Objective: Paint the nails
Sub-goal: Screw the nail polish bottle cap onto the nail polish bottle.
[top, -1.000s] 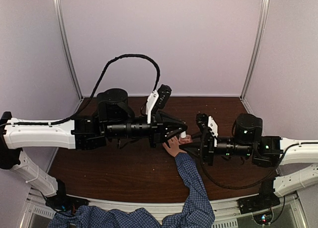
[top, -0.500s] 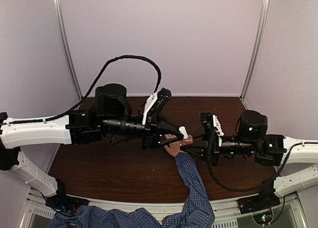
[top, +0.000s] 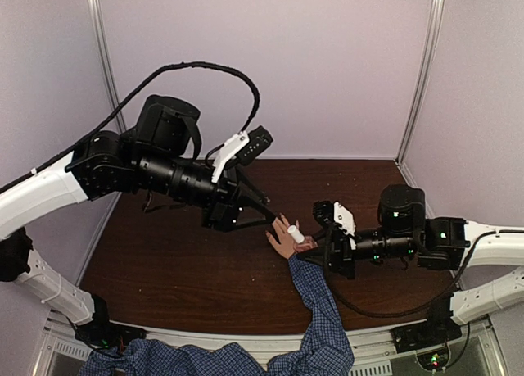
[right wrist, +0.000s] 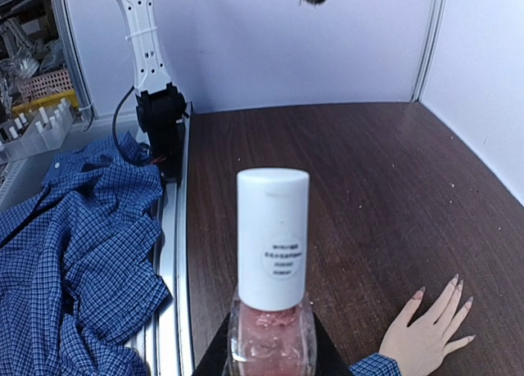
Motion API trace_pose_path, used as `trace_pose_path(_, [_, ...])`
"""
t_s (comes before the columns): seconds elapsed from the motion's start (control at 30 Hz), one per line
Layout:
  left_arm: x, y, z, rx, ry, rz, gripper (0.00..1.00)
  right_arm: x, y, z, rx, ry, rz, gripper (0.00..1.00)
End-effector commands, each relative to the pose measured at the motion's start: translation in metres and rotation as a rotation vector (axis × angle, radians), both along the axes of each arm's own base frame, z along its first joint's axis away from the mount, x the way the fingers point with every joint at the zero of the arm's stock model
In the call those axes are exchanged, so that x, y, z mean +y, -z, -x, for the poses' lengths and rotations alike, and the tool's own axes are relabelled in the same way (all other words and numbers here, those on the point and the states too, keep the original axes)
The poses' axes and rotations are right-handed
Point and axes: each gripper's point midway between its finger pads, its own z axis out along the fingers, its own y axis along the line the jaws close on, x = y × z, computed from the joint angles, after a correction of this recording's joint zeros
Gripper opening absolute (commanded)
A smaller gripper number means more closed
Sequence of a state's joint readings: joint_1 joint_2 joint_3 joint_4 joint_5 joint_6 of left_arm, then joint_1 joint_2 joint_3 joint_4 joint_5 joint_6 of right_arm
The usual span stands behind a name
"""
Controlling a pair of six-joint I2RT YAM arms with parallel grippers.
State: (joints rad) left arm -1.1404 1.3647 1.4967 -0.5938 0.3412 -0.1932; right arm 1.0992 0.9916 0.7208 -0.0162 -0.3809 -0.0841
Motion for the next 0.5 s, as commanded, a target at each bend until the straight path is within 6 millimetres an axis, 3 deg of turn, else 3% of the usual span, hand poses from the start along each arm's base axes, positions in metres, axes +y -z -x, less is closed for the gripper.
trace_pose_path(0.0, [0.002, 0.028, 0.005, 0.066, 0.037, -0.169, 0.49, 0.003, 0.001, 0.000, -0.006, -0.022, 0.050, 0.00])
trace_pose_path(0.47, [-0.018, 0.055, 0.011, 0.147, 0.086, -0.256, 0.38, 0.008, 0.007, 0.005, 0.014, -0.063, 0.083, 0.00])
